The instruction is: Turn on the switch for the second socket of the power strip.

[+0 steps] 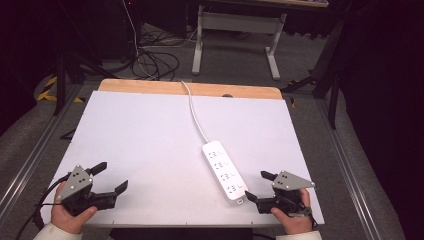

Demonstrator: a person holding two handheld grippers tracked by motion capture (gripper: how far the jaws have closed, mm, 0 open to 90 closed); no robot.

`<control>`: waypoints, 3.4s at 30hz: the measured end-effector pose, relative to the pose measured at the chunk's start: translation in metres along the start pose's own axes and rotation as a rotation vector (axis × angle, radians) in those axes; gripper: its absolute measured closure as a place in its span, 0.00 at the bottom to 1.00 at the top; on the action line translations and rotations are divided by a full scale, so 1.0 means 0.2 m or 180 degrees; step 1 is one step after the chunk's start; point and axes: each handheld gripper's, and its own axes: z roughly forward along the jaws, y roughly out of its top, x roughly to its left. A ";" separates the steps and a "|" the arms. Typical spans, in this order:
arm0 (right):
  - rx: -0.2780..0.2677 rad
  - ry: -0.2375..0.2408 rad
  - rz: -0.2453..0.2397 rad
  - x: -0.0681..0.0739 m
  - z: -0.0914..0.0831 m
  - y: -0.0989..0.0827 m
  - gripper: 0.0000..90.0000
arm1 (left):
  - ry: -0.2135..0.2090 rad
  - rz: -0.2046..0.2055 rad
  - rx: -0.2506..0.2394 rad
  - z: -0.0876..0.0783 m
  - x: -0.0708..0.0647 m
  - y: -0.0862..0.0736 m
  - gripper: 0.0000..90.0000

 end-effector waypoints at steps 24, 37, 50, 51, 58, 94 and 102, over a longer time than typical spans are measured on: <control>-0.0092 0.0051 -0.0072 0.02 -0.02 0.02 0.28 | -0.0057 0.0061 -0.0067 -0.02 -0.02 0.01 0.12; -0.0011 -0.0003 -0.0124 0.02 -0.02 0.08 0.30 | 0.0009 0.0125 -0.0051 -0.02 -0.03 0.01 0.12; 0.0015 0.0067 -0.0123 -0.01 0.02 0.24 0.33 | 0.0029 0.0164 -0.0013 -0.02 -0.03 0.01 0.12; 0.0016 0.0070 -0.0124 -0.01 0.03 0.26 0.33 | 0.0031 0.0165 -0.0014 -0.02 -0.03 0.01 0.12; 0.0036 0.0091 -0.0185 -0.01 0.07 0.35 0.35 | 0.0023 0.0163 -0.0001 -0.01 -0.03 0.01 0.12; 0.0189 0.0261 -0.0175 -0.08 0.27 0.54 0.90 | 0.0014 0.0243 0.0075 0.00 -0.04 0.01 0.13; 0.0402 0.0145 -0.0220 -0.08 0.32 0.55 1.00 | 0.0028 0.0242 0.0081 0.00 -0.04 0.00 0.13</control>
